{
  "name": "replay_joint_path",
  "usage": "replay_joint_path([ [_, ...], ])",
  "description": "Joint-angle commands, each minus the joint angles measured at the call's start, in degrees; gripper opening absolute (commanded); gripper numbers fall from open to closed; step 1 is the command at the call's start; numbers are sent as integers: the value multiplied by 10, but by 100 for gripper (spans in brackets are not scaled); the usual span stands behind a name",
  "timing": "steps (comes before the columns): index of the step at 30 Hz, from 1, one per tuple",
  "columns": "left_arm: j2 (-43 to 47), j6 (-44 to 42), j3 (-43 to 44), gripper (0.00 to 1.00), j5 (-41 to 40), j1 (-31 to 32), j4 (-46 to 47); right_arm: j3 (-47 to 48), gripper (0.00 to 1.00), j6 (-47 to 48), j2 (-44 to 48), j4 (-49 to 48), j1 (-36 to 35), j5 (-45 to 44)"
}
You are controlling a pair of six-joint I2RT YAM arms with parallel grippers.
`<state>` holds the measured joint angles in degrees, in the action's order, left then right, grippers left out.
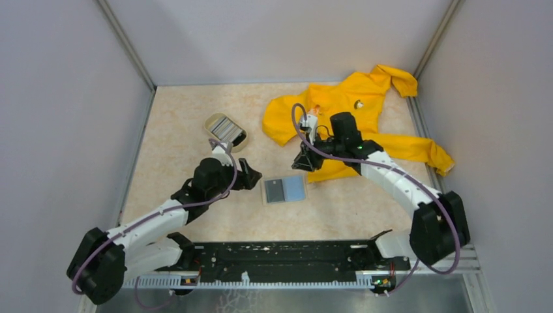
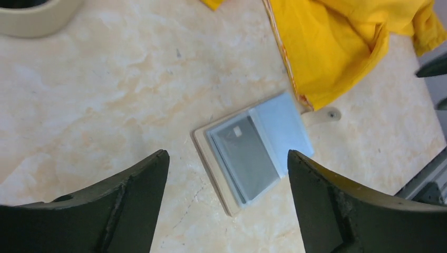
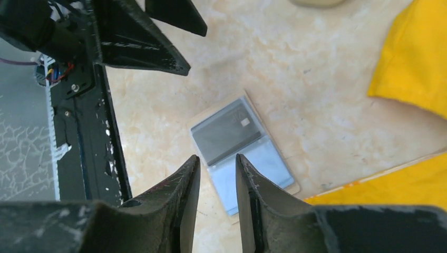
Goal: Put the credit cards into the card holder
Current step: Turn over the card slot in the card holder, then pick up the credit card from the storage box.
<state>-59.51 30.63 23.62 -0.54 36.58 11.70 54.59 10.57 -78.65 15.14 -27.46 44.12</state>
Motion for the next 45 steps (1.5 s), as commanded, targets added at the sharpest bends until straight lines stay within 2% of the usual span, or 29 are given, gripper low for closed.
replay_joint_path([
  [1, 22, -64, 37, 97, -28, -36, -6, 48, 37, 79, 71, 52, 19, 69],
  [2, 15, -73, 49, 98, -22, -54, -5, 66, 47, 92, 75, 65, 19, 80],
  [3, 3, -79, 65, 98, -8, -75, -7, 80, 53, 105, 75, 78, 19, 93],
  [5, -31, -83, 101, 98, 42, -125, -16, 100, 57, 109, 69, 84, 19, 117],
  [9, -122, -103, 208, 98, 55, -176, -84, 88, 57, 57, 48, 20, 19, 184],
  [10, -148, -118, 243, 98, 50, -180, -116, 88, 57, 79, 46, 35, 19, 185],
  [13, -216, -187, 339, 97, 13, -180, -214, 67, 57, 103, 48, 47, 21, 159],
  [16, -284, -278, 447, 86, -19, -180, -335, 22, 57, 85, 71, -3, 21, 170],
  [20, -358, -420, 553, 85, -90, -181, -455, 17, 57, 81, 75, -10, 21, 166],
  [23, -401, -468, 620, 85, -148, -180, -507, 26, 57, 98, 69, 13, 21, 155],
  [26, -409, -474, 630, 85, -141, -179, -489, 19, 57, 95, 70, 7, 22, 150],
  [31, -406, -523, 582, 86, -140, -161, -413, 16, 57, 106, 75, 9, 22, 129],
  [35, -396, -643, 491, 87, -154, -126, -289, 18, 57, 110, 62, 13, 22, 128],
  [37, -404, -666, 467, 87, -189, -109, -243, 21, 56, 114, 55, 20, 22, 126],
  [40, -429, -671, 476, 86, -209, -107, -238, 20, 56, 119, 51, 22, 22, 118],
  [45, -447, -653, 500, 76, -216, -107, -254, 20, 56, 124, 43, 27, 23, 120],
])
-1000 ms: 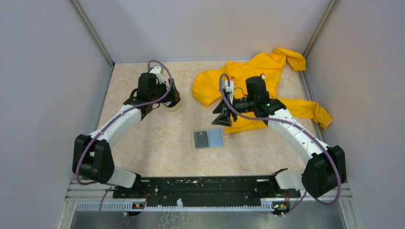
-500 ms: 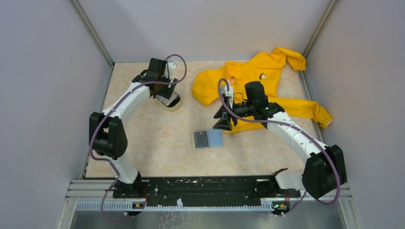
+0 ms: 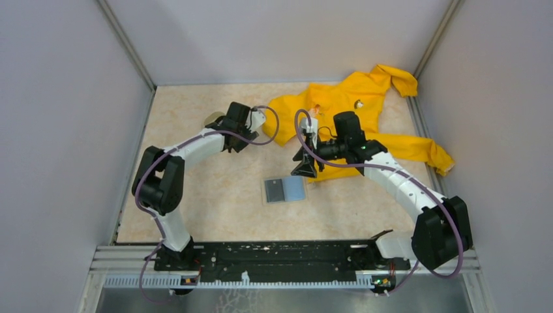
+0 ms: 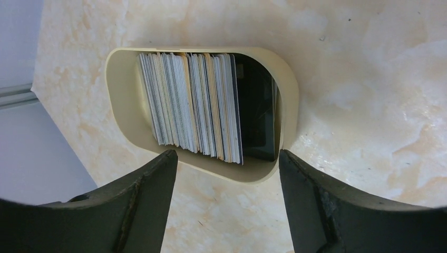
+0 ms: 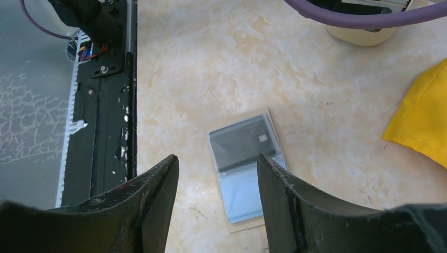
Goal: Put the credit cards into the card holder
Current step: Pick up the credit card from the storage box.
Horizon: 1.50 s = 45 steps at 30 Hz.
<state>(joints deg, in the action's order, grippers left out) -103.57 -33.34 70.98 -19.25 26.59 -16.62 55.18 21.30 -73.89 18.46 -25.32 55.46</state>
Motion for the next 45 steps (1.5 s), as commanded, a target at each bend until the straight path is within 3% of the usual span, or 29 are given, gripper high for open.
replay_joint_path([
  [1, -6, -16, 23, 75, -27, -7, 35, 14, 56, 16, -7, -5, 2, 8],
  [8, 1, 6, 39, 67, -13, -6, 21, 14, 56, 12, -14, -5, 2, 20],
  [11, 19, -6, 20, 62, -4, -7, 59, 12, 56, 14, -16, -6, 2, 17],
  [15, -13, -23, 18, 58, -10, -7, 61, 15, 56, 16, -26, 0, 1, 18],
  [23, -43, -11, 33, 58, 15, -7, 57, 15, 55, 15, -33, 1, 2, 20],
  [32, -75, -26, 23, 58, -31, -7, 86, 16, 55, 15, -36, 6, 2, 26],
  [40, -89, -41, 6, 50, -71, -7, 131, 17, 55, 14, -35, 8, 2, 30],
  [45, -96, -52, -6, 58, -86, -7, 161, 17, 55, 15, -36, 8, 2, 31],
])
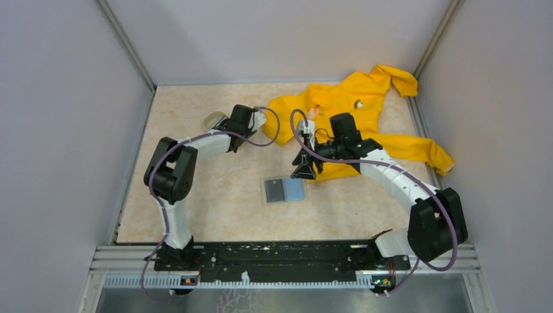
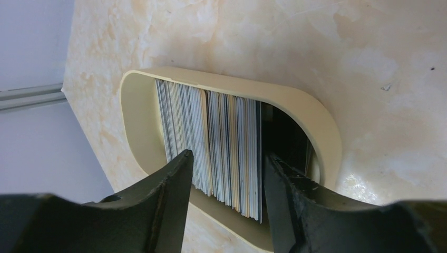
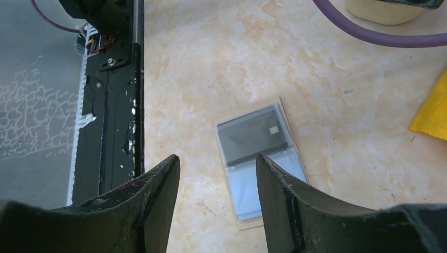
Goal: Put the credit cards into the card holder
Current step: Pick up the credit card from the storage box.
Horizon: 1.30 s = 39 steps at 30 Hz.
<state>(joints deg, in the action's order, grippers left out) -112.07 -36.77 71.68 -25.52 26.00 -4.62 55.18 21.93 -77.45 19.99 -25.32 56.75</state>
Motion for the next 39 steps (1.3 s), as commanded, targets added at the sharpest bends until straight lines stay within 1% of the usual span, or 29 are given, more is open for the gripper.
replay_joint_path([
  [1, -13, -21, -15, 60, -26, 0, 42, 18, 55, 9, -1, -7, 2, 18],
  [9, -32, -39, -19, 61, -34, 0, 71, 18, 55, 9, -2, -5, 2, 21],
  [15, -24, -46, -19, 54, -35, 0, 71, 18, 55, 10, -2, -3, 2, 21],
  [24, 20, -64, -31, 51, -58, 0, 84, 19, 55, 10, -2, -3, 2, 23],
  [39, 44, -67, -38, 44, -63, 11, 72, 19, 55, 10, -5, -1, 2, 27],
])
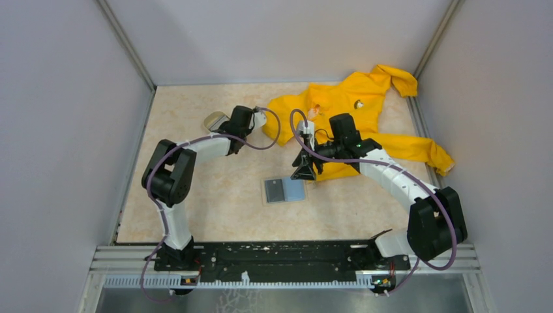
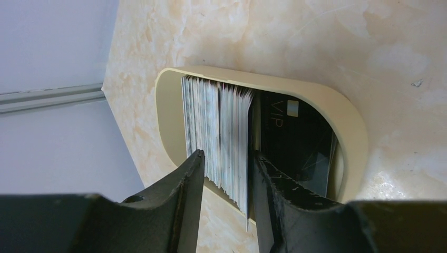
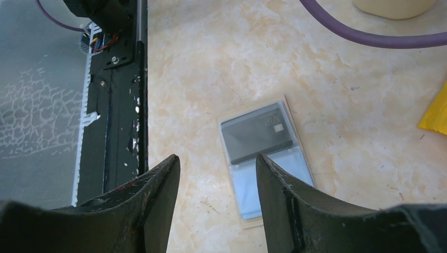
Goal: Put the credit cards into the card holder
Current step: Pick up the credit card from the storage box.
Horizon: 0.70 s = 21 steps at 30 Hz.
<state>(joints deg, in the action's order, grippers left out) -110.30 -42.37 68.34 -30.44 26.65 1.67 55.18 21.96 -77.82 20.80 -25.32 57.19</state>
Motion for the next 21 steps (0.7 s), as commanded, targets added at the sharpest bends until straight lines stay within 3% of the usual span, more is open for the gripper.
replay_joint_path([
  [1, 25, -11, -4, 43, -14, 5, 8, 19, 55, 10, -1, -9, 2, 22],
  [13, 23, 0, 0, 27, -6, 13, -15, 20, 55, 11, -2, -6, 2, 25],
  [21, 15, 36, 29, 10, 12, 15, -91, 20, 55, 12, -2, -4, 2, 27],
])
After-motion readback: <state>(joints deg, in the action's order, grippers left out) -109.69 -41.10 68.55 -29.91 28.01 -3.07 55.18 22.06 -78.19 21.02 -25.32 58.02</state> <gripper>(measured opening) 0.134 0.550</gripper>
